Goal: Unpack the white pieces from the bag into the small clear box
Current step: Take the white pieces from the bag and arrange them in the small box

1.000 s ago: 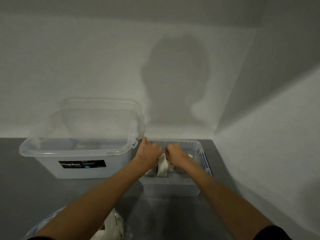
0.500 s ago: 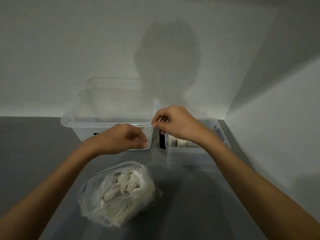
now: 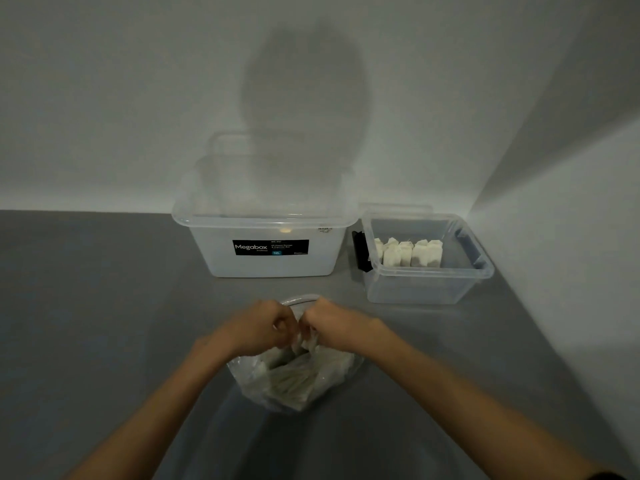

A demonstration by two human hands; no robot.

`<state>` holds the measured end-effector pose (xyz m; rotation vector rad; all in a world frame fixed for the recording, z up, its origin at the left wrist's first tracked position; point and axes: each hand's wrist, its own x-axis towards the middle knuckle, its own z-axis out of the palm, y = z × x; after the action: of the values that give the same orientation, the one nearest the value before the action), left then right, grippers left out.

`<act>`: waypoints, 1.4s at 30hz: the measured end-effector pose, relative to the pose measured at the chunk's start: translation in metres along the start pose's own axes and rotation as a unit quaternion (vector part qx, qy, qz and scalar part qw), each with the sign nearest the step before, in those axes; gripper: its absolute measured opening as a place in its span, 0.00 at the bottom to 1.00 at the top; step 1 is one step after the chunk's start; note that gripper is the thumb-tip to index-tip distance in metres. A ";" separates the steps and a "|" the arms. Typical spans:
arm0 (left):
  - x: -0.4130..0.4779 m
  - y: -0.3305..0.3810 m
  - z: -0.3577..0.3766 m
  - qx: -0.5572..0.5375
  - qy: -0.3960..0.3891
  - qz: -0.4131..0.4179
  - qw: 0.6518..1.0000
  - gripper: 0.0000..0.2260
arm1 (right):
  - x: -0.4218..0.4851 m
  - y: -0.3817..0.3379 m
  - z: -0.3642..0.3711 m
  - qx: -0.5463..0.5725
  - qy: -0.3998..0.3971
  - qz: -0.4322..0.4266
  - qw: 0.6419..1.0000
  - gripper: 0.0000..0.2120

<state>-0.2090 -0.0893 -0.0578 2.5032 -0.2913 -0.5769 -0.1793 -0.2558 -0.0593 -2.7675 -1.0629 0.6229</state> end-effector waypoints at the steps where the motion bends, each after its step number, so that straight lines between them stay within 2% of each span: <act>1: 0.000 -0.002 0.004 -0.009 0.010 0.003 1.000 0.10 | -0.001 -0.002 0.002 -0.013 -0.002 0.004 1.000 0.09; 5: -0.001 -0.006 0.014 -0.041 0.070 0.010 0.997 0.09 | -0.005 -0.007 -0.002 -0.010 0.048 0.023 0.999 0.08; 8: -0.003 -0.002 0.017 -0.091 0.109 0.029 0.989 0.11 | -0.009 -0.010 -0.018 0.038 0.109 0.027 0.993 0.05; 10: -0.004 -0.002 0.018 -0.109 0.149 0.041 0.982 0.08 | -0.011 -0.013 -0.030 0.074 0.137 0.014 0.988 0.03; 14: -0.007 -0.009 0.017 -0.148 0.214 0.026 0.965 0.07 | -0.011 -0.017 -0.040 0.174 0.160 0.020 0.971 0.05; 16: -0.011 -0.015 0.016 -0.176 0.217 0.019 0.960 0.07 | -0.008 -0.016 -0.033 0.143 0.118 0.054 0.981 0.04; 18: -0.015 -0.022 0.017 -0.196 0.211 0.016 0.958 0.06 | -0.004 -0.017 -0.020 0.083 0.044 0.083 0.992 0.03; 21: -0.019 -0.028 0.019 -0.230 0.201 0.018 0.952 0.08 | -0.001 -0.020 -0.002 -0.005 -0.031 0.088 0.996 0.04; 26: -0.025 -0.026 0.015 -0.277 0.189 0.016 0.942 0.16 | 0.001 -0.016 0.002 -0.030 -0.039 0.080 0.996 0.06; 37: -0.020 -0.018 0.002 -0.353 0.179 -0.002 0.918 0.06 | -0.021 0.014 -0.049 0.217 0.029 0.084 0.972 0.02; 42: -0.014 -0.005 -0.009 -0.355 0.175 0.008 0.918 0.06 | -0.039 0.031 -0.076 0.364 0.023 0.103 0.925 0.02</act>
<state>-0.2174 -0.0763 -0.0492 1.8380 0.0390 -0.1628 -0.1550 -0.3015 0.0152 -2.2164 -0.3942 0.7759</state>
